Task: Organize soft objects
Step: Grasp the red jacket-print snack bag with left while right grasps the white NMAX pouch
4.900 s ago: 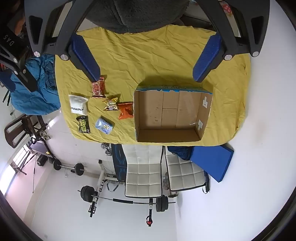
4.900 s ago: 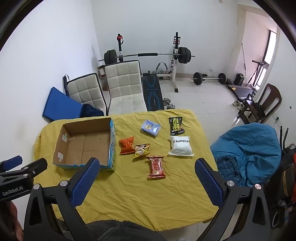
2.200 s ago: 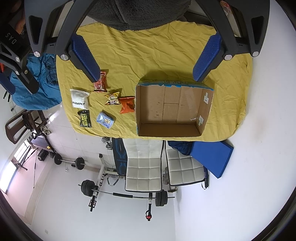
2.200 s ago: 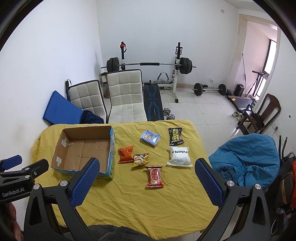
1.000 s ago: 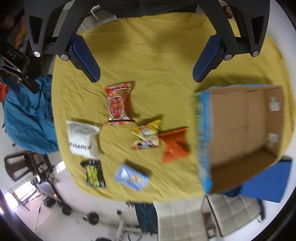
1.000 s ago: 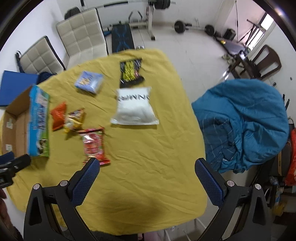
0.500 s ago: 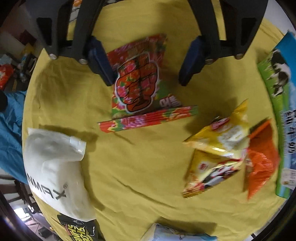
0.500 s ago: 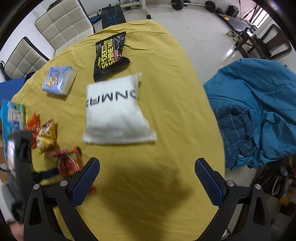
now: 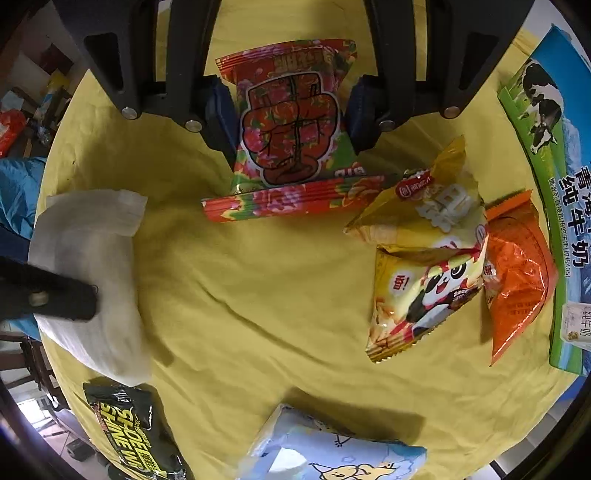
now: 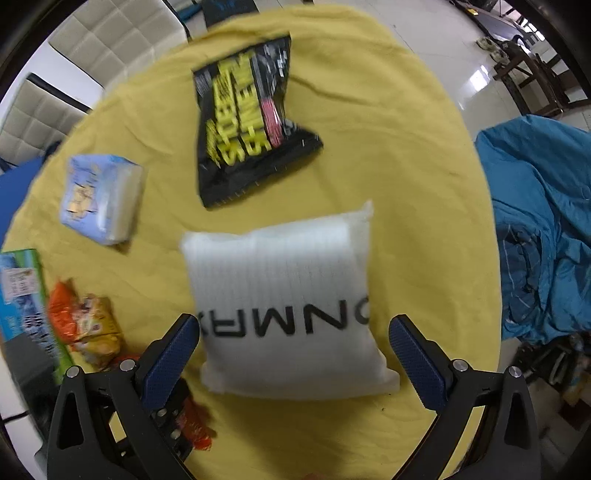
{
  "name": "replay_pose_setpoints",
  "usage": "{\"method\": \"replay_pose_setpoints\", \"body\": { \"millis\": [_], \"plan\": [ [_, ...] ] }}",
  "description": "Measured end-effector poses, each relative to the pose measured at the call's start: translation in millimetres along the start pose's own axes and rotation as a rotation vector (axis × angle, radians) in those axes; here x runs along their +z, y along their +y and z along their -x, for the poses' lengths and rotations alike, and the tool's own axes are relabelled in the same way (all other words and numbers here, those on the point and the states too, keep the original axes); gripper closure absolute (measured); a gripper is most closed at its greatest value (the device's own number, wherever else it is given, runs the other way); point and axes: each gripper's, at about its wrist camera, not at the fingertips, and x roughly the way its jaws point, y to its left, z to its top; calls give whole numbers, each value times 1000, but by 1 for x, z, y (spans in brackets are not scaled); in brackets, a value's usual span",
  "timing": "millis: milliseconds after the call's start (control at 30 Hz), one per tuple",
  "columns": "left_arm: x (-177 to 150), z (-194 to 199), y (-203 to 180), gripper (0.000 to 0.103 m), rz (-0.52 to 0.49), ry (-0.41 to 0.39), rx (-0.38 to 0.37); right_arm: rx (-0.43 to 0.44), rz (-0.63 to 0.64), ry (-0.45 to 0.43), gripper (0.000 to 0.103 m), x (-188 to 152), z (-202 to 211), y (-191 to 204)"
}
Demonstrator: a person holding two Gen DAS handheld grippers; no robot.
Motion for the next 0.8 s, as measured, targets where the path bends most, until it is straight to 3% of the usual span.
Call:
{"method": "replay_pose_setpoints", "body": {
  "millis": [133, 200, 300, 600, 800],
  "plan": [
    [2, 5, 2, 58, -1, 5, -6, 21, -9, 37, 15, -1, -12, 5],
    [19, 2, 0, 58, 0, 9, -6, 22, 6, 17, 20, -5, -7, 8],
    [16, 6, 3, 58, 0, 14, -5, 1, 37, 18, 23, -18, -1, 11],
    [-9, 2, 18, 59, -12, 18, 5, -7, 79, 133, 22, -91, -6, -5],
    [-23, -9, 20, 57, -28, 23, 12, -24, 28, 89, 19, -112, -15, -5]
  ]
}}
